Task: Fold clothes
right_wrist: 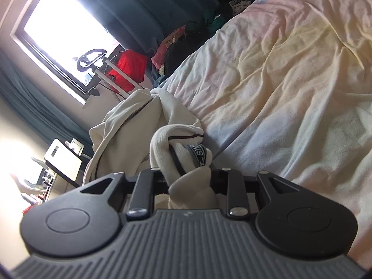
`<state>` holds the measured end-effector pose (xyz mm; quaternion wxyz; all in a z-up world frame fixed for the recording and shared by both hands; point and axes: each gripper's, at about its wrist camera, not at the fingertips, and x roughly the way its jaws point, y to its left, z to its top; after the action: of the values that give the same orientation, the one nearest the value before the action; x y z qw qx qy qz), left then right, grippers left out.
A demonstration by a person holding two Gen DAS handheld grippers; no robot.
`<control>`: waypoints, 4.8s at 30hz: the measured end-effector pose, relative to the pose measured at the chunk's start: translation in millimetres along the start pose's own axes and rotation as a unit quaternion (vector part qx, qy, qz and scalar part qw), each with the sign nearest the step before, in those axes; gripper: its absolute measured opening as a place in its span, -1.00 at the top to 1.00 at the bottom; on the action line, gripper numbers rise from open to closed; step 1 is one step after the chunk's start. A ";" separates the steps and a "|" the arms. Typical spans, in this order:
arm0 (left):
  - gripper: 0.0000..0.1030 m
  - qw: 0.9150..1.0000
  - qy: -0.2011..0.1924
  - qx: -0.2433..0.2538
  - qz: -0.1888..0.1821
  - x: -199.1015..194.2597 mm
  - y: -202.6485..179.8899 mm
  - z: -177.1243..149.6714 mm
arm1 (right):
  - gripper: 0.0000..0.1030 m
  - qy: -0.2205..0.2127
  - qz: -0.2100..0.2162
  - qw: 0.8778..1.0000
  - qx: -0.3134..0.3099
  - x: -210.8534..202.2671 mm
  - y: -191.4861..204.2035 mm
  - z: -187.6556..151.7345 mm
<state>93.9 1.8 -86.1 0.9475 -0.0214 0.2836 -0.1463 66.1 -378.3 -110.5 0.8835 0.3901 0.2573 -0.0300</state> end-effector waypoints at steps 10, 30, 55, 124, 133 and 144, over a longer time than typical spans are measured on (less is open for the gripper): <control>0.67 0.976 -0.134 -0.170 -0.010 -76.4 72.1 51.6 | 0.36 0.126 0.022 0.988 -0.084 21.7 31.9 -42.1; -0.07 0.979 -0.001 -0.183 0.090 -26.9 101.5 13.7 | -0.35 0.195 0.039 0.980 0.014 14.4 7.0 -75.4; 1.00 0.948 -0.149 -0.148 0.241 -48.6 223.2 228.8 | 0.42 0.174 0.173 0.969 0.017 40.8 147.6 -140.1; 0.65 0.965 -0.006 -0.103 0.243 52.3 318.0 249.6 | 0.50 0.196 0.273 0.942 -0.004 145.9 278.8 -233.2; 0.59 0.950 0.057 -0.176 0.250 159.8 382.5 227.6 | 0.43 0.276 0.253 0.925 -0.056 234.0 311.5 -238.4; -0.94 0.948 0.025 -0.132 0.287 103.3 324.3 240.2 | -0.83 0.271 0.226 0.920 -0.170 163.1 311.3 -188.2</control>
<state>392.7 271.8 20.3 0.9306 -0.0600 0.3182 0.1704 205.2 -5.5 -84.7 0.8163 0.2755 0.3930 0.3213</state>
